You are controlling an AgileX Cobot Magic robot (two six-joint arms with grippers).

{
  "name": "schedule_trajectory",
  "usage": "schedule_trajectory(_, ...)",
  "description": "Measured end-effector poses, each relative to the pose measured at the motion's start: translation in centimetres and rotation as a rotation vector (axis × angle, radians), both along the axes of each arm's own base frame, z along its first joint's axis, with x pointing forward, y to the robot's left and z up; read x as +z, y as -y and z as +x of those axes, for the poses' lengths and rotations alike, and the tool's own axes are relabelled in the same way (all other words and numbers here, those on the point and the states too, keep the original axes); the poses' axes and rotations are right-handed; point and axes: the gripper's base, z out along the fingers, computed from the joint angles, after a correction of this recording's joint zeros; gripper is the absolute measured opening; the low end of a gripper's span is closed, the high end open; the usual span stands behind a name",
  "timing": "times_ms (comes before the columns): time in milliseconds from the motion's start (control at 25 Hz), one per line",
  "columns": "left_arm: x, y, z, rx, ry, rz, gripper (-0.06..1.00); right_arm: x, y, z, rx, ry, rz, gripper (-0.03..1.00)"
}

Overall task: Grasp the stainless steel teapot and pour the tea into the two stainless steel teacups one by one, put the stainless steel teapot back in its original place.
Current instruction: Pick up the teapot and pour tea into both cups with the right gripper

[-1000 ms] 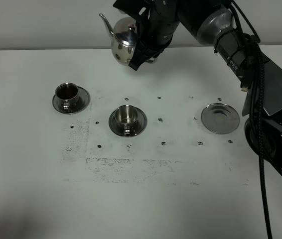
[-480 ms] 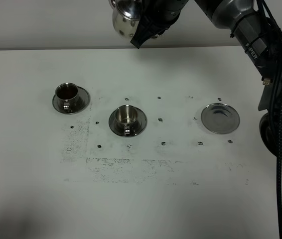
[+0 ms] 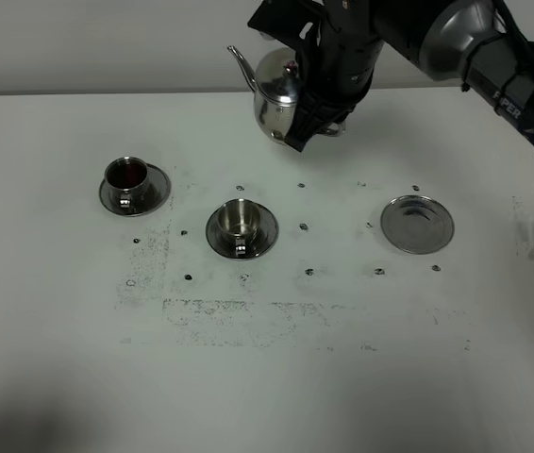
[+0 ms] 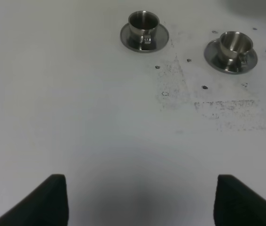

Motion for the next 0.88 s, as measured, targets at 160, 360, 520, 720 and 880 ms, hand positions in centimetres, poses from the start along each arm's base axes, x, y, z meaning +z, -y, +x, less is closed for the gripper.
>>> schedule_trajectory(160,0.0,0.0,0.0,0.0,0.0,0.0,0.69,-0.3,1.1,-1.2,0.025,0.041,-0.065,0.18)
schedule_trajectory(360,0.0,0.0,0.0,0.0,0.0,0.0,0.69,-2.5,3.1,-2.9,0.032,0.01,-0.123,0.18)
schedule_trajectory(520,0.0,0.0,0.0,0.0,0.0,0.0,0.69,-2.7,4.2,-4.5,0.012,0.006,-0.125,0.18)
schedule_trajectory(720,0.0,0.0,0.0,0.0,0.0,0.0,0.69,-0.2,4.7,-5.9,-0.013,0.04,-0.102,0.18)
schedule_trajectory(880,0.0,0.0,0.0,0.0,0.0,0.0,0.69,0.6,4.8,-6.2,-0.008,0.055,-0.091,0.18)
